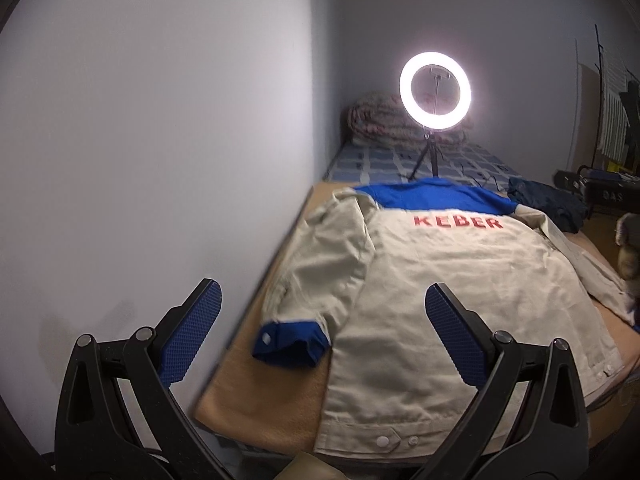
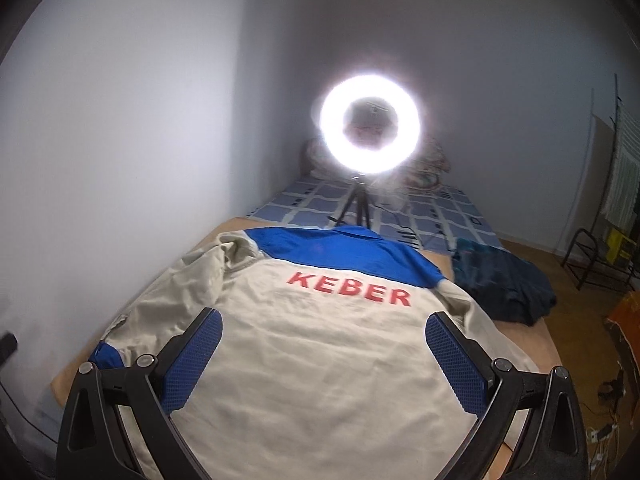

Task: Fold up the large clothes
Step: 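Move the right tool to the blue cuff of the sleeve nearest it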

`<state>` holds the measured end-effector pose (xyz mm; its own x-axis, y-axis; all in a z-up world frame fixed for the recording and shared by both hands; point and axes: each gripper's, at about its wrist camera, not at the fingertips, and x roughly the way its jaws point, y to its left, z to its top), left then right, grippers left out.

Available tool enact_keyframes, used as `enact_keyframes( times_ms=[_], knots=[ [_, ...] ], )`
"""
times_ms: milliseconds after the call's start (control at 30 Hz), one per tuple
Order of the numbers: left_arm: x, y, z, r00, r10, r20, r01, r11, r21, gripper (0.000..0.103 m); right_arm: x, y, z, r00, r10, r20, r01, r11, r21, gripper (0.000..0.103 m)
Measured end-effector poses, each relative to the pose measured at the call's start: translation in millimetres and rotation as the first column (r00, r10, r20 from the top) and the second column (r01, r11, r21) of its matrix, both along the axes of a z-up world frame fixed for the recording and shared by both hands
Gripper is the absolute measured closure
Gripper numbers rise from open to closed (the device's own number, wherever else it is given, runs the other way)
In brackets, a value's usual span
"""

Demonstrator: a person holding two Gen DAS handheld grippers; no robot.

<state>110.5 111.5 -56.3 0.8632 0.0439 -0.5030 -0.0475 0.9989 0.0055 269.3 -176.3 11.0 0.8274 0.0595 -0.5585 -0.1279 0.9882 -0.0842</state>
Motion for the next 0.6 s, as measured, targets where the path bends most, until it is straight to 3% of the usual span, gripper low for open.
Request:
enact_keyframes(
  times_ms=[167,367,467,600],
  knots=[
    [7.1,8.7,-16.3,0.999,-0.008,-0.037,0.008,1.000,-0.004,0.000,24.8,26.0,-16.7,0.998,0.054,-0.028,-0.054,0.999,0.001,0.002],
    [7.6,17.6,-36.8,0.995,-0.022,-0.099,0.018,0.999,-0.039,0.000,60.2,66.6,-66.7,0.979,0.172,-0.107,-0.165,0.984,0.073,0.004],
    [5.8,18.8,-44.8,0.991,-0.035,-0.130,0.028,0.998,-0.053,0.000,80.6,89.4,-101.7,0.937,0.273,-0.219,-0.230,0.952,0.202,0.012],
    [2.6,21.5,-50.1,0.989,-0.037,-0.141,0.031,0.998,-0.051,0.000,107.5,119.6,-150.3,0.836,0.383,-0.394,-0.229,0.894,0.384,0.029]
  ],
)
